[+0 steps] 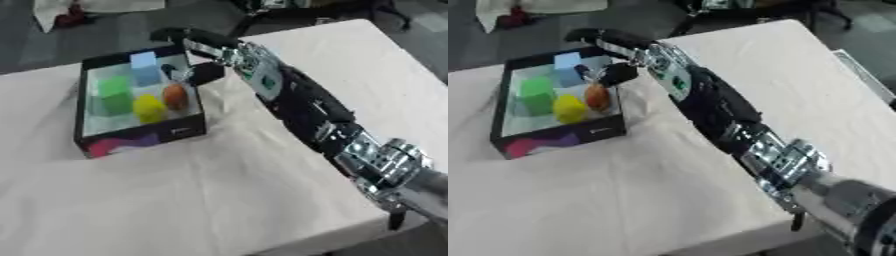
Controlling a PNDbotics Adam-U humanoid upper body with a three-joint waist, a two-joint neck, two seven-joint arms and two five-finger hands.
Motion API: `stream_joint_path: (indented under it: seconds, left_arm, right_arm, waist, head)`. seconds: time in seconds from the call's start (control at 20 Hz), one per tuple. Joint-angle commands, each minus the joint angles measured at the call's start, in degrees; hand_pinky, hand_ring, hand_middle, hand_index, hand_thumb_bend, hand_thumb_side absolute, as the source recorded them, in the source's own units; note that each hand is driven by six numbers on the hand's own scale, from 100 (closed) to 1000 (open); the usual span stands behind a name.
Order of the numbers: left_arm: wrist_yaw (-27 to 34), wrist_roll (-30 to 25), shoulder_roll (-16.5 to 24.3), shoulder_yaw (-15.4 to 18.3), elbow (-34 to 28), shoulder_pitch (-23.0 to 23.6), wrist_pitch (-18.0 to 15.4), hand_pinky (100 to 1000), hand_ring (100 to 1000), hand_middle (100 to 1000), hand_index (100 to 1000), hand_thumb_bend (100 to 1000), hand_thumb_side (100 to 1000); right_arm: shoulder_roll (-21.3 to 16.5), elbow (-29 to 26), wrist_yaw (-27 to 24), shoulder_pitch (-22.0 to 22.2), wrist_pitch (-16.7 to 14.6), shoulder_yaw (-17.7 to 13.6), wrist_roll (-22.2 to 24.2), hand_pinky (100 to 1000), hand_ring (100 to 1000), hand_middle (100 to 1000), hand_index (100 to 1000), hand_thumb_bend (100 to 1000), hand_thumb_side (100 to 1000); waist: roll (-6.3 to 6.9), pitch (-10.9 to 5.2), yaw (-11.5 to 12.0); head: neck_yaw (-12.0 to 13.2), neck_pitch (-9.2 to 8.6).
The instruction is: Pick up objects on the table and place them in the box.
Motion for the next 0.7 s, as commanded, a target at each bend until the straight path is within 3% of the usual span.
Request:
stream_joint_path:
  seconds: [0.05, 0.25, 0.45, 0.7]
  left_arm:
    - [0.2, 0.9, 0.8, 0.4, -1.2, -0.1, -0.2, 698, 558, 593, 808, 100, 898]
    - [1.0, 3.5, 1.7, 0.9, -1.3, 1.1, -0.2, 696, 560, 594, 803, 100, 886]
    - [2.4, 7.1, 3.0, 1.6, -1.1, 2.8, -0.3, 696, 568, 603, 803, 100, 883]
    - [3.3, 9.9, 4.8, 2.1, -0.4, 4.9, -0.1, 695, 573, 608, 802, 100, 880]
  right_arm:
    - [-3.2, -2.8, -1.4, -0.4, 0.5, -1.3, -2.7, 912, 949, 965, 1000, 100, 531]
    - [-7.0, -7.5, -7.8, 1.0, 2.5, -2.8, -5.2, 890, 921, 932, 983, 100, 387]
    - [-11.5, -15.2, -17.4, 5.0, 5.9, -5.1, -6.9, 874, 901, 895, 956, 100, 388]
    - [-15.6, -28.8, -28.2, 14.8, 8.8, -9.6, -8.0, 858, 872, 844, 914, 100, 414]
  waist:
    - [-0.64, -0.59, -0.5]
    - [-1.21, -1.09, -1.8]
    - [-2.03, -1.62, -3.8]
    - [-3.12, -2.44, -6.6]
  head:
    - [0.4, -0.11]
    - [1.7, -0.11]
    - [4.2, -0.11]
    - [7.3, -0.11]
